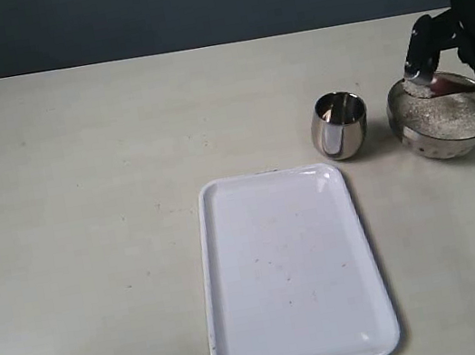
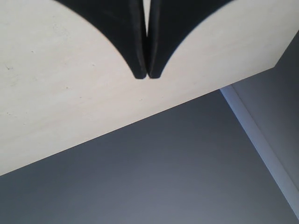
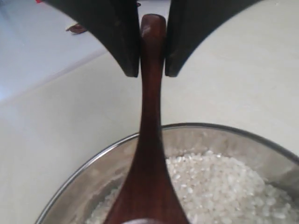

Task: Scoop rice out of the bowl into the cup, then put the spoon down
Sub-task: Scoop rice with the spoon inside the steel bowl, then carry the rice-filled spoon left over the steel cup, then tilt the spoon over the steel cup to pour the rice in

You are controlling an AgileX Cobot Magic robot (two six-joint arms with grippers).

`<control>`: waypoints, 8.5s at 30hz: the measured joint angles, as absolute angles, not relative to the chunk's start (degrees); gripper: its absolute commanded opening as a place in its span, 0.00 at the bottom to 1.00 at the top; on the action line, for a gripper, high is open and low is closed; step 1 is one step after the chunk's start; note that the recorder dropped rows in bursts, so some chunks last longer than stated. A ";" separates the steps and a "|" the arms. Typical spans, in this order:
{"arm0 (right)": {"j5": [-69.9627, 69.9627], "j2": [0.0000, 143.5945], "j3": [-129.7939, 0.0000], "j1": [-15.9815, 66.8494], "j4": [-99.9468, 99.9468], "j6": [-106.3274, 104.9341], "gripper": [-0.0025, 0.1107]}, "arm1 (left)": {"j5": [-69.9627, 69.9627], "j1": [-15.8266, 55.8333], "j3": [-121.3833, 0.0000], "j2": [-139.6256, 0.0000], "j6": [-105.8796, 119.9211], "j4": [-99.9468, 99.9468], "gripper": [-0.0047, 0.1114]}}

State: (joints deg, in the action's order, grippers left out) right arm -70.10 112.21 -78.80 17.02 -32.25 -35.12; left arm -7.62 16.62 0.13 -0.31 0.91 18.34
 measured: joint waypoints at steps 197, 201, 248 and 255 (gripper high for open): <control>-70.21 116.84 -86.76 27.47 -21.77 -16.67 0.02 | -7.62 16.62 0.13 -0.31 0.91 18.34 0.04; -70.21 116.84 -86.76 27.47 -21.89 -15.88 0.02 | -7.62 16.62 0.13 -0.31 0.91 18.34 0.04; -70.10 117.07 -79.30 36.26 -42.48 1.40 0.02 | -7.62 16.62 0.13 -0.31 0.91 18.34 0.04; -70.10 117.07 -79.30 37.55 -46.21 3.26 0.02 | -7.62 16.62 0.13 -0.31 0.91 18.34 0.04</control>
